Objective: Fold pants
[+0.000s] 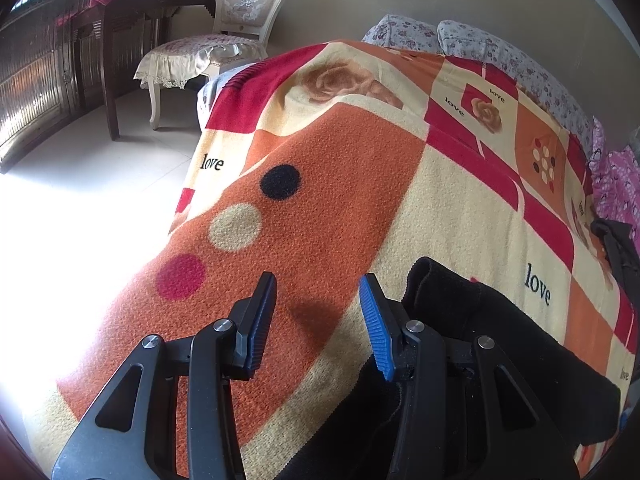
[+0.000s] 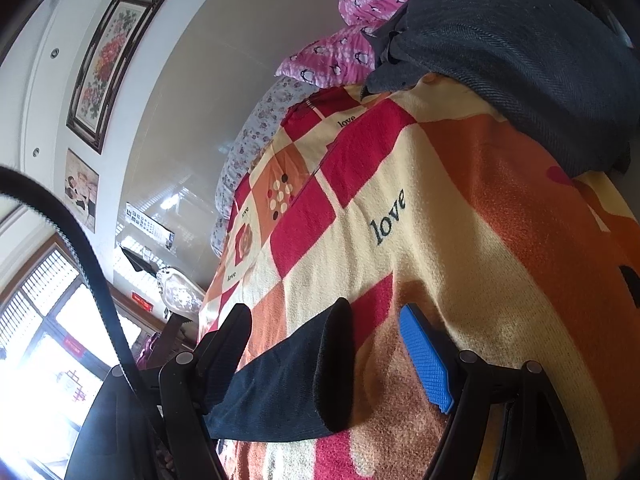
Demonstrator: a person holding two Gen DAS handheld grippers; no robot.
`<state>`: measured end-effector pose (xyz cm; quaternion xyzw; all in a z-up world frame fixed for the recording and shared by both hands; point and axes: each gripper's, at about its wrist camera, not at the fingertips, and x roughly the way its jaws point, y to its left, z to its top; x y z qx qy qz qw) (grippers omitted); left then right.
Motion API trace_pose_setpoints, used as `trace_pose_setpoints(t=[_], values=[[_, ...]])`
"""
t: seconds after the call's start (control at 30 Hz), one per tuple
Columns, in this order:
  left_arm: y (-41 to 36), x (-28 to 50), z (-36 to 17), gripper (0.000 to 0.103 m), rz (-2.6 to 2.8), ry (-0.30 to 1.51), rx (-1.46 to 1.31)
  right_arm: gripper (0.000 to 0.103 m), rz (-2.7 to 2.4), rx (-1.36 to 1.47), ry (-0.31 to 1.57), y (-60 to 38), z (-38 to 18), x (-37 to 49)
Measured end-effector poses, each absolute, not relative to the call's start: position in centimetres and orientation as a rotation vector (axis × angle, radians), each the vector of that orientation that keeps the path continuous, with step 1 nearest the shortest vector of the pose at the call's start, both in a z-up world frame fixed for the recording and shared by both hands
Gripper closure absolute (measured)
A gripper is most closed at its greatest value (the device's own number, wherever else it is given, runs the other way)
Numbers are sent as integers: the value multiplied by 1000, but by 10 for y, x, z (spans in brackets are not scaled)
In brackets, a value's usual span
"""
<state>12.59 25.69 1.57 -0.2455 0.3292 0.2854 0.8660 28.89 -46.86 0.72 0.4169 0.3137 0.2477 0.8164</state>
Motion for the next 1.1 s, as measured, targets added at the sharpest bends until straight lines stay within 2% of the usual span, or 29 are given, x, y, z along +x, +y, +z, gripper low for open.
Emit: trace_pose_setpoints(t=[0.37,0.8,1.1], values=[[256,132,14,60,572,708,-509,29,568,1001,607,-483,3,284],[256,130,15,60,591,704,-506,28,560,870,693,-464,8,290],[257,127,17,60,560,678,-520,29,561,917,660,-471,6,287]])
